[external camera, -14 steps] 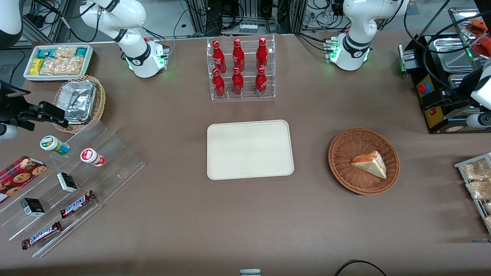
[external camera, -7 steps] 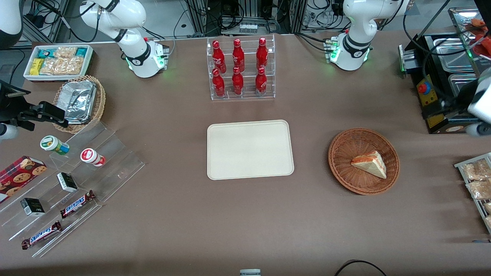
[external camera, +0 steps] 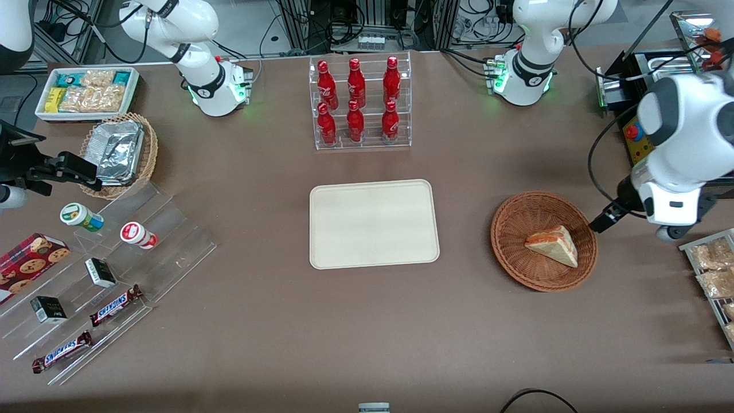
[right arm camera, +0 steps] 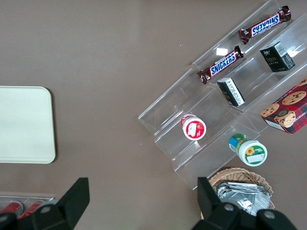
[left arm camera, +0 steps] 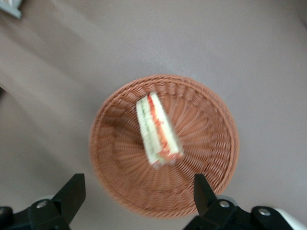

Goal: Place sandwich from basket to tray
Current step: 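Move the left gripper over the sandwich in the wicker basket and lower it, then close the left gripper on the triangular sandwich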

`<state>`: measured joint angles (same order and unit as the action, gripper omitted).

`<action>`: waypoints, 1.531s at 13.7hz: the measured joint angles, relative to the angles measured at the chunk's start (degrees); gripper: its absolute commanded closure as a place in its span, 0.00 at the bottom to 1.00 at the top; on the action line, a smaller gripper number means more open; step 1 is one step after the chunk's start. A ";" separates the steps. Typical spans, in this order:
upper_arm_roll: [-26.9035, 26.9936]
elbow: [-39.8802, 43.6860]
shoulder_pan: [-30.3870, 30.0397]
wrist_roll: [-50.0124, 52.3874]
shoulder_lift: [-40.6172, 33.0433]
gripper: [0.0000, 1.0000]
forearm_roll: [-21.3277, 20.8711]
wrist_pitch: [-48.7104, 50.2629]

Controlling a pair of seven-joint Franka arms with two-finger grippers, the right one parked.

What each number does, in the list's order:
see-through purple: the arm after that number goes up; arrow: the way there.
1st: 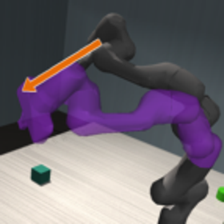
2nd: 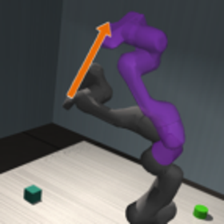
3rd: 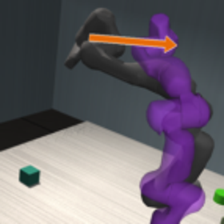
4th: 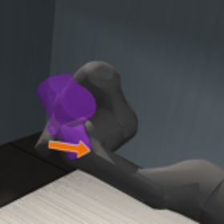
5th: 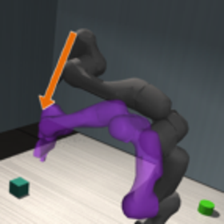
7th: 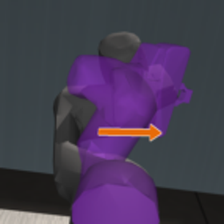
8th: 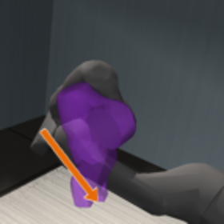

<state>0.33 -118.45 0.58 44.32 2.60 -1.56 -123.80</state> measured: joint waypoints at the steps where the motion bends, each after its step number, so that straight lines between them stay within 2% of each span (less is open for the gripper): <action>1: -0.09 -2.86 0.06 2.76 -0.05 0.01 0.03 -4.14; 6: -0.47 -11.37 0.60 11.23 1.62 0.01 0.25 -17.80; 16: -0.78 -11.67 1.54 14.41 9.10 0.01 0.34 -26.70; 17: -0.78 -11.67 1.54 14.88 9.91 0.10 0.34 -27.85; 18: -0.78 -11.66 1.54 15.09 10.67 0.27 0.34 -28.83; 20: -0.78 -11.52 1.54 15.97 11.54 0.96 0.39 -29.76; 21: -0.77 -11.35 1.54 16.81 11.67 1.00 0.39 -29.77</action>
<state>-0.45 -129.80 2.11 61.13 14.26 -1.17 -153.57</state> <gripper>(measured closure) 0.251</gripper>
